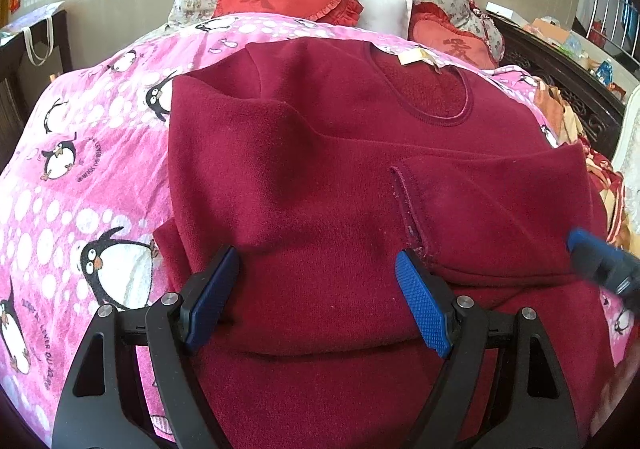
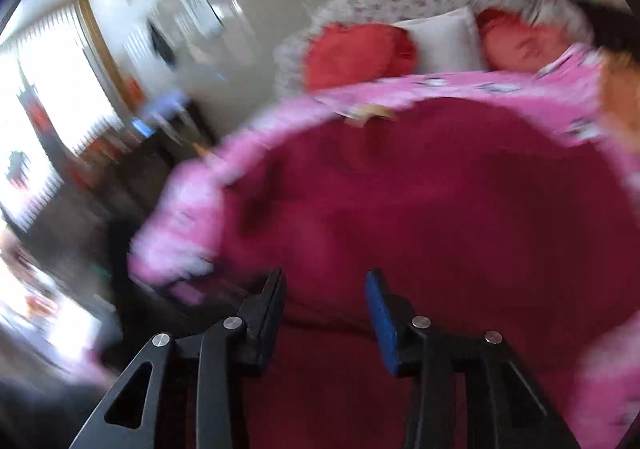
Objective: Fold small clothes
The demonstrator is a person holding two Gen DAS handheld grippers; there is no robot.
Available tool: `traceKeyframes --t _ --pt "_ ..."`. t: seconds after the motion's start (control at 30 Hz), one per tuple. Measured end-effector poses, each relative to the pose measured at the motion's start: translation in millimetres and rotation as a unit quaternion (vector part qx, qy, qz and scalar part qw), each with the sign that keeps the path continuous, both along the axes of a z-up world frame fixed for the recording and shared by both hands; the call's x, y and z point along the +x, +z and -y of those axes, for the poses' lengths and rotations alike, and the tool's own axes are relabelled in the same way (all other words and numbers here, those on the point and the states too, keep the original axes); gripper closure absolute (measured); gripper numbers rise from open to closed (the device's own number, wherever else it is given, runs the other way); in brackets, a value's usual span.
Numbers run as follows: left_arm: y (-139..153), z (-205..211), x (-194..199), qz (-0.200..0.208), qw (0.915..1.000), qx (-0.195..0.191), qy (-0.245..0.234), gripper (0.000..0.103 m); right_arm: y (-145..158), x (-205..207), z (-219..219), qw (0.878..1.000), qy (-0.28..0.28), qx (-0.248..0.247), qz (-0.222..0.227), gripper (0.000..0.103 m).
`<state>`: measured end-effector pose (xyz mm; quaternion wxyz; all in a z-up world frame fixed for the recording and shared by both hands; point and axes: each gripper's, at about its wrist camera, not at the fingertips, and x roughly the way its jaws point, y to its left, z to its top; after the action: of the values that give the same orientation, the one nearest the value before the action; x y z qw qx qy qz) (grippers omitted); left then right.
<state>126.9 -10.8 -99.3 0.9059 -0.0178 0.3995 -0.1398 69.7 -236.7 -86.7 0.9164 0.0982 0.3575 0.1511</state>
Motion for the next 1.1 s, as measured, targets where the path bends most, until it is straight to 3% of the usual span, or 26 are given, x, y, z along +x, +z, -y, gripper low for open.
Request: traceKeyframes --t 0.03,0.1,0.17,0.3,0.37,0.47,0.53,0.6,0.67,0.87,0.93,1.07,1.1 --pt "0 0 -1 0.000 1.0000 -0.006 -0.006 0.021 -6 -8 3 0.999 -0.014 -0.046 0.001 0.063" --pt "2 1 -4 -0.001 0.9992 -0.028 -0.030 0.021 -18 -21 9 0.996 -0.031 -0.079 0.003 0.063" --pt "4 2 -9 -0.011 0.9963 -0.064 -0.056 0.021 -29 -29 19 0.996 -0.052 -0.071 -0.014 0.063" --pt "11 13 -18 -0.022 0.9895 -0.114 -0.085 0.021 -33 -33 16 0.992 -0.063 -0.108 -0.010 0.063" --pt "14 25 -20 -0.022 0.9861 -0.125 -0.107 0.021 -36 -28 11 0.990 -0.058 -0.124 -0.018 0.063" --pt "7 43 -9 -0.038 0.9865 -0.100 -0.124 0.021 -34 -24 10 0.990 -0.059 -0.126 -0.021 0.063" --pt "5 38 0 -0.052 0.9825 -0.137 -0.115 0.021 -34 -28 10 0.991 -0.058 -0.120 -0.019 0.063" --pt "4 29 8 -0.068 0.9701 -0.203 -0.114 0.020 -33 -25 8 0.991 -0.058 -0.119 -0.019 0.063" --pt "3 24 11 -0.078 0.9586 -0.247 -0.119 0.020 -33 -25 7 0.991 -0.058 -0.120 -0.019 0.063" --pt "11 26 13 -0.085 0.9421 -0.290 -0.146 0.018 -32 -25 7 0.991 -0.057 -0.116 -0.019 0.063" --pt "17 32 13 -0.084 0.9419 -0.287 -0.152 0.018 -32 -25 7 0.991 -0.057 -0.116 -0.020 0.063" --pt "13 45 26 -0.082 0.9668 -0.203 -0.131 0.019 -32 -25 7 0.991 -0.057 -0.115 -0.020 0.063" --pt "12 45 30 -0.085 0.9683 -0.197 -0.128 0.020 -32 -25 7 0.992 -0.057 -0.115 -0.020 0.063"
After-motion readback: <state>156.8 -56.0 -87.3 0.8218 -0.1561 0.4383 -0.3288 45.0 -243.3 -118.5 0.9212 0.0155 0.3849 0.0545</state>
